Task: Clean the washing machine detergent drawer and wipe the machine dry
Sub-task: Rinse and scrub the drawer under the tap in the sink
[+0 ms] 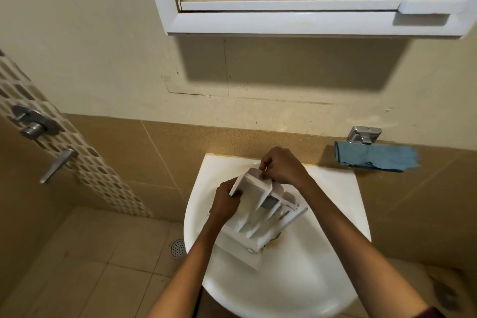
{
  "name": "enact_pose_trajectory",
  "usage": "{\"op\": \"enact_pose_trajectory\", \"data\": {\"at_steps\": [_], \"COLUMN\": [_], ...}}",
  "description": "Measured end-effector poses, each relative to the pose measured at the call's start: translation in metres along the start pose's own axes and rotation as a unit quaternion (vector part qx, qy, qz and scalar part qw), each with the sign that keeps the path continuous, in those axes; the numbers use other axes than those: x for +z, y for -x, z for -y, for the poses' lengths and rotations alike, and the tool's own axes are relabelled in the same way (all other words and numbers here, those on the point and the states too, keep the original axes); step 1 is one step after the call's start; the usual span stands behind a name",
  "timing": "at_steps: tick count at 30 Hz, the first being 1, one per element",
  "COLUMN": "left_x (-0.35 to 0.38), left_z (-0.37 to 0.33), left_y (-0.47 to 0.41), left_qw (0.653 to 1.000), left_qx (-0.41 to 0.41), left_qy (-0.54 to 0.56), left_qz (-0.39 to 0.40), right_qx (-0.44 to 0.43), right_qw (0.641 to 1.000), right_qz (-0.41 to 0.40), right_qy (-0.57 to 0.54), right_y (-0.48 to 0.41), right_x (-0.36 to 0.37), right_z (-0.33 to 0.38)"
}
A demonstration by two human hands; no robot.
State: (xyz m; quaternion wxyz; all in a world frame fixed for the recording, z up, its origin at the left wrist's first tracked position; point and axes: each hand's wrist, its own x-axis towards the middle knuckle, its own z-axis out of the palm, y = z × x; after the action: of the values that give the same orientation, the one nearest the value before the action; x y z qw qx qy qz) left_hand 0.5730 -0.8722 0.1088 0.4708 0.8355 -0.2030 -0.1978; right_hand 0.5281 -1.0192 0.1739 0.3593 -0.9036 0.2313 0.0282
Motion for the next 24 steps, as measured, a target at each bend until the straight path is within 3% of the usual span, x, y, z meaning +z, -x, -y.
{"op": "enact_pose_trajectory", "data": {"at_steps": [2, 4, 9, 12, 15, 17, 19, 21, 23, 24], "left_x": [0.001, 0.000, 0.000, 0.001, -0.003, -0.009, -0.015, -0.018, -0.019, -0.018], "left_z": [0.002, 0.003, 0.000, 0.003, 0.004, 0.004, 0.001, -0.002, -0.004, -0.004], "left_y": [0.001, 0.000, -0.004, -0.004, -0.006, -0.008, -0.011, -0.012, -0.013, -0.014], "left_qw": [1.000, 0.999, 1.000, 1.000, 0.999, 0.999, 0.998, 0.998, 0.996, 0.996], "left_qx": [0.016, 0.030, 0.027, 0.025, 0.027, 0.011, -0.003, -0.020, -0.040, -0.049], "left_qy": [-0.010, -0.015, -0.005, -0.009, -0.017, -0.005, 0.014, 0.033, 0.048, 0.055], "left_qz": [-0.006, -0.018, -0.008, -0.012, -0.024, -0.042, -0.055, -0.056, -0.056, -0.059], "right_qx": [0.022, 0.039, -0.005, 0.007, 0.018, 0.068, 0.180, 0.287, 0.350, 0.359], "right_qw": [0.997, 0.994, 1.000, 0.997, 0.969, 0.936, 0.893, 0.804, 0.682, 0.647], "right_qz": [0.070, 0.088, -0.026, 0.073, 0.159, 0.088, -0.064, -0.120, -0.092, -0.074], "right_qy": [-0.029, -0.053, 0.012, -0.019, -0.188, -0.334, -0.407, -0.507, -0.636, -0.668], "right_y": [0.001, 0.002, -0.002, -0.002, 0.003, 0.006, 0.002, -0.003, -0.010, -0.013], "right_x": [-0.007, -0.008, 0.004, -0.006, -0.019, -0.013, 0.005, 0.031, 0.057, 0.069], "right_z": [-0.004, -0.008, -0.003, -0.005, -0.024, -0.047, -0.073, -0.098, -0.114, -0.118]}}
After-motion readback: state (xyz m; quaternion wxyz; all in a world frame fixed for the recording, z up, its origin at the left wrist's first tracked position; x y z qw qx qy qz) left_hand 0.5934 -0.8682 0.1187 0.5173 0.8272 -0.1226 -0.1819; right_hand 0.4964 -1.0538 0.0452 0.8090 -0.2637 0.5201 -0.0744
